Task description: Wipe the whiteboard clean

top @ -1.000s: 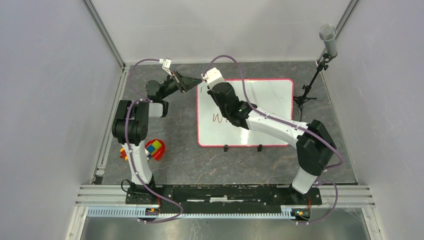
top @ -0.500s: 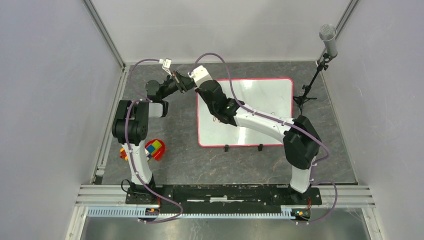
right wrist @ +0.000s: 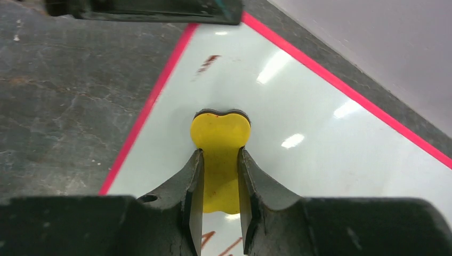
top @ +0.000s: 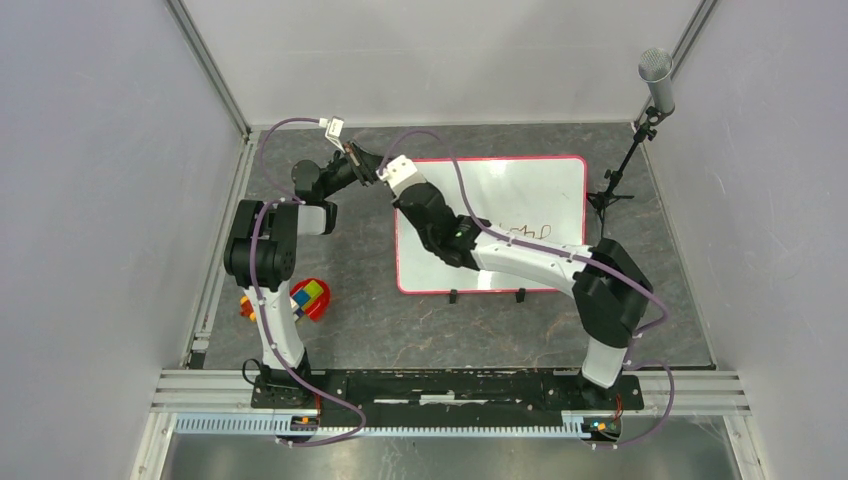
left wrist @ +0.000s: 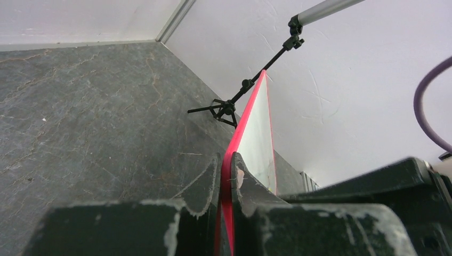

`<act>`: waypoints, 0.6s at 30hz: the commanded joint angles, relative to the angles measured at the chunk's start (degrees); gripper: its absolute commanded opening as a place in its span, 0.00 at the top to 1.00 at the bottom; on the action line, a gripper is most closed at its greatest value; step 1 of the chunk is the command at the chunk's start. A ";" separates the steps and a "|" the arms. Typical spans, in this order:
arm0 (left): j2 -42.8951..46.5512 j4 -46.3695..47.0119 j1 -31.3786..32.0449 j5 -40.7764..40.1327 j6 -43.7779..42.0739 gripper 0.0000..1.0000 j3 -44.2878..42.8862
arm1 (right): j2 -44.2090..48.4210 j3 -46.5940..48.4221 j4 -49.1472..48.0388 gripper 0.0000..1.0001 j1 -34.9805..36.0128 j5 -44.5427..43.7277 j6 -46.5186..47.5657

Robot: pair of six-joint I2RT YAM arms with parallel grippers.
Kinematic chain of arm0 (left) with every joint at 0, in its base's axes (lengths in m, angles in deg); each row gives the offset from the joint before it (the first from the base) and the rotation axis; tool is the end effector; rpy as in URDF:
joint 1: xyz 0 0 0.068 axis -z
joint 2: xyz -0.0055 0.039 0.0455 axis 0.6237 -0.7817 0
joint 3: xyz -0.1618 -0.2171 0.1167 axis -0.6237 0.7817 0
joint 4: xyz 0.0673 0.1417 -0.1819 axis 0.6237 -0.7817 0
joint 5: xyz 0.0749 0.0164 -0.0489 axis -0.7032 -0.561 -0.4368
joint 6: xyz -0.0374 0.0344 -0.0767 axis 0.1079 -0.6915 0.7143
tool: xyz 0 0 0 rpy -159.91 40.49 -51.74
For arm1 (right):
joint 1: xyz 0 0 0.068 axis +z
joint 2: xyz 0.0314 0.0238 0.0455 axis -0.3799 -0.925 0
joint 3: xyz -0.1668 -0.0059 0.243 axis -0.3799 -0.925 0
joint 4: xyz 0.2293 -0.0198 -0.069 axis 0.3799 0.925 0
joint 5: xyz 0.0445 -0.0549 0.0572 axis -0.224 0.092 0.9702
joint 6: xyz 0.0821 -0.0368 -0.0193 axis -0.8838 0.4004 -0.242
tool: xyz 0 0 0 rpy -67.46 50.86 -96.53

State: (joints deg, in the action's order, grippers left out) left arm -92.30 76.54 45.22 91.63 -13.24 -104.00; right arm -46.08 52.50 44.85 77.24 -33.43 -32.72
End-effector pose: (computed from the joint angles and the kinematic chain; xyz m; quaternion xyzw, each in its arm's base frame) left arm 0.4231 -0.1166 0.2710 0.1240 0.6041 -0.6176 0.4881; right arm 0.2945 0.3360 0.2891 -0.2552 0.7768 -0.0126 0.5757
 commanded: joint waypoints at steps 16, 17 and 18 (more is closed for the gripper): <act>2.12 2.83 0.57 1.09 -3.10 0.98 -0.68 | -7.38 12.79 8.02 0.80 -1.83 0.84 -0.95; 2.08 2.78 0.60 1.09 -3.16 0.98 -0.66 | -6.67 11.29 7.53 0.80 -1.83 0.96 -1.33; 2.06 2.78 0.57 1.09 -3.19 0.98 -0.64 | -5.84 9.40 7.01 0.80 -1.83 0.83 -1.49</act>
State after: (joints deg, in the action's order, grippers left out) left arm -92.30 76.08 45.22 91.48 -14.33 -104.00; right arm -51.61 65.20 50.93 75.10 -34.94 -31.91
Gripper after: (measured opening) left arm 0.117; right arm 0.300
